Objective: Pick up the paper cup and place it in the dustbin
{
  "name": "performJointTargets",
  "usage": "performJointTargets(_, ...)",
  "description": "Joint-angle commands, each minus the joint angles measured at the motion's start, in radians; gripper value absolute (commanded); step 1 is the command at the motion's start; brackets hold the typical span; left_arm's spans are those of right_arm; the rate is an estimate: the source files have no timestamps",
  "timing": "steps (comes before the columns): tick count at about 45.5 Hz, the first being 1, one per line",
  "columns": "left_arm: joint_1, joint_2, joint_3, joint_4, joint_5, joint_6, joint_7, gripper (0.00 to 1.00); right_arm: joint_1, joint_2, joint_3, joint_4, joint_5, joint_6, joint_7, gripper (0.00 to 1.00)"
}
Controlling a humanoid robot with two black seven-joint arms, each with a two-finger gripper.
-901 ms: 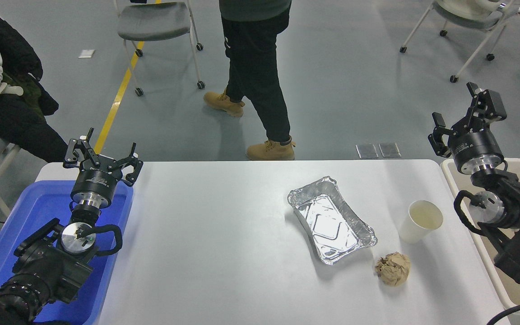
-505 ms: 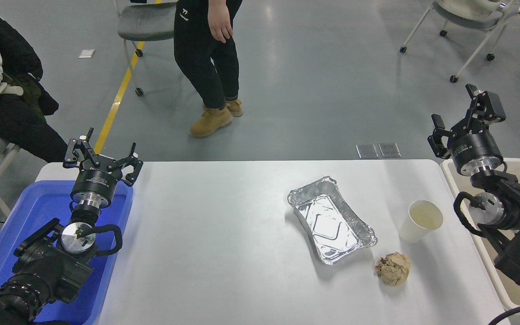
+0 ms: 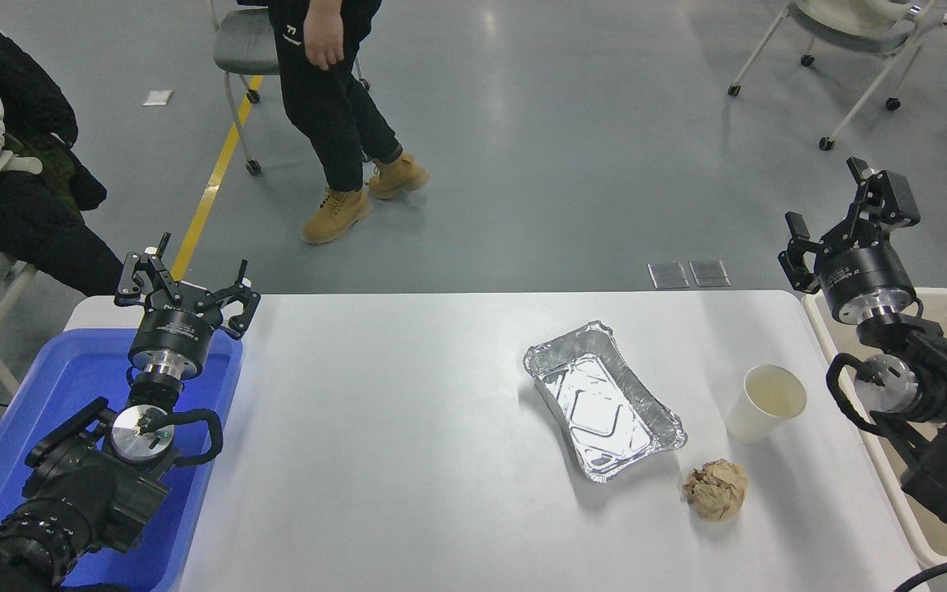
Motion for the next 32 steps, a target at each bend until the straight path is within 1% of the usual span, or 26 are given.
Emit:
performJointTargets(1,0.0,-0.001,0.0,0.0,0.0,0.0,0.0,0.99,0.002,-0.011,0.001,-0.002,0.0,-0.002,0.0,1.0)
performJointTargets(12,0.0,0.001,0.0,0.0,0.0,0.0,0.0,0.99,0.002,-0.034,-0.004,0.001,0.0,-0.002,0.0,1.0)
performJointTargets(17,0.0,0.001,0.0,0.0,0.0,0.0,0.0,0.99,0.006,-0.047,-0.048,0.001,0.0,-0.002,0.0,1.0)
performJointTargets(32,0.0,-0.001,0.0,0.0,0.0,0.0,0.0,0.99,0.016,-0.056,-0.065,-0.001,0.0,-0.002,0.0,1.0)
